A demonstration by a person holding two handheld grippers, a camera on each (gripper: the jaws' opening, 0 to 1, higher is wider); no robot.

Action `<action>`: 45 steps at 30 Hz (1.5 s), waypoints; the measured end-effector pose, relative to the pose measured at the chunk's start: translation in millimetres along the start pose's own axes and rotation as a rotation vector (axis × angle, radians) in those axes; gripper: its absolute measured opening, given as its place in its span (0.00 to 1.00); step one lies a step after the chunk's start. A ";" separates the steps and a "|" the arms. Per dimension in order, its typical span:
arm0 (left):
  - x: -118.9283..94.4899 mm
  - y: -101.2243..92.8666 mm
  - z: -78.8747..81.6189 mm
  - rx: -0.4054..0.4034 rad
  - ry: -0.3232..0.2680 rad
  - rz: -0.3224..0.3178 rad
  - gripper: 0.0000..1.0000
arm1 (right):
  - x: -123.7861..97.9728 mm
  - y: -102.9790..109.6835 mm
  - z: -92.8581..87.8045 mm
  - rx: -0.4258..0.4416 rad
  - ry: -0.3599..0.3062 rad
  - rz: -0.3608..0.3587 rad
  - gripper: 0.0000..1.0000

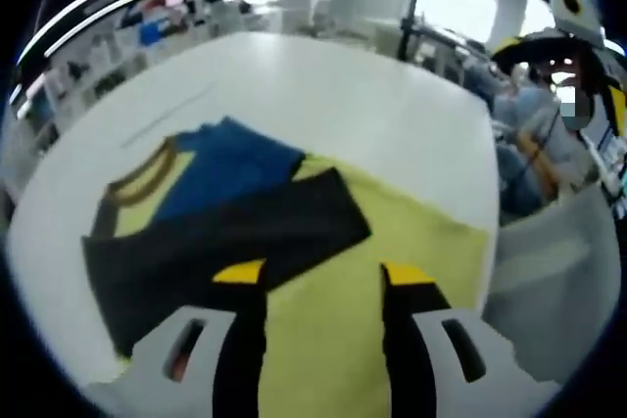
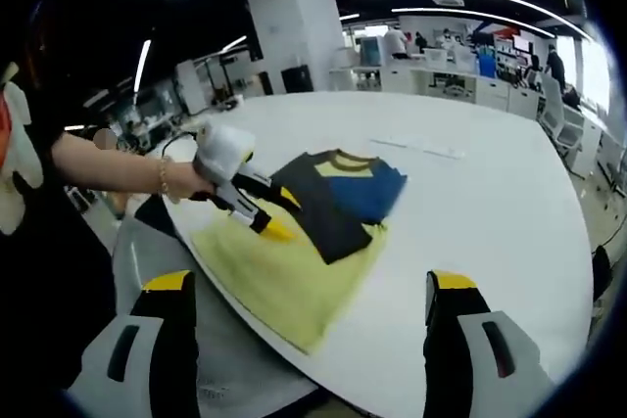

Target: Fold the garment on the visible template until the final outline fits inside the template.

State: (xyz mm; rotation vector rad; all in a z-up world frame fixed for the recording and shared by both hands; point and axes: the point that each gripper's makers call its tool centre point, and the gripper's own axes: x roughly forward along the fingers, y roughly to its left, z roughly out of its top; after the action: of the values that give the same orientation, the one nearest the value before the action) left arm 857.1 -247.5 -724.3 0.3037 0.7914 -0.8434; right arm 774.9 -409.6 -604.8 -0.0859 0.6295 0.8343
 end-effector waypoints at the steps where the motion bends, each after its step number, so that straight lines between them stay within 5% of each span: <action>1: -3.9 1.6 -1.8 -0.002 0.000 0.004 0.45 | 0.7 1.0 0.2 -0.004 0.004 0.001 0.97; 16: -79.6 17.4 -42.2 -0.054 0.006 0.053 0.76 | 10.6 13.4 3.9 -0.037 0.011 0.015 0.96; 23: -123.0 28.6 -53.3 -0.213 -0.087 0.093 0.89 | 14.5 19.4 9.2 -0.044 0.006 0.020 0.96; 30: -167.3 38.5 -72.6 -0.267 -0.106 0.145 0.99 | 17.2 26.0 14.9 -0.056 0.002 0.025 0.96; 45: -229.9 47.6 -95.2 -0.394 -0.212 0.272 1.00 | 4.1 22.6 6.4 -0.039 0.006 -0.005 0.96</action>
State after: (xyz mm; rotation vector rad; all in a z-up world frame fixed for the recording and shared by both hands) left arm 752.0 -39.8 -624.4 -0.0293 0.6810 -0.4413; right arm 763.9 -389.5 -598.0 -0.1247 0.6183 0.8419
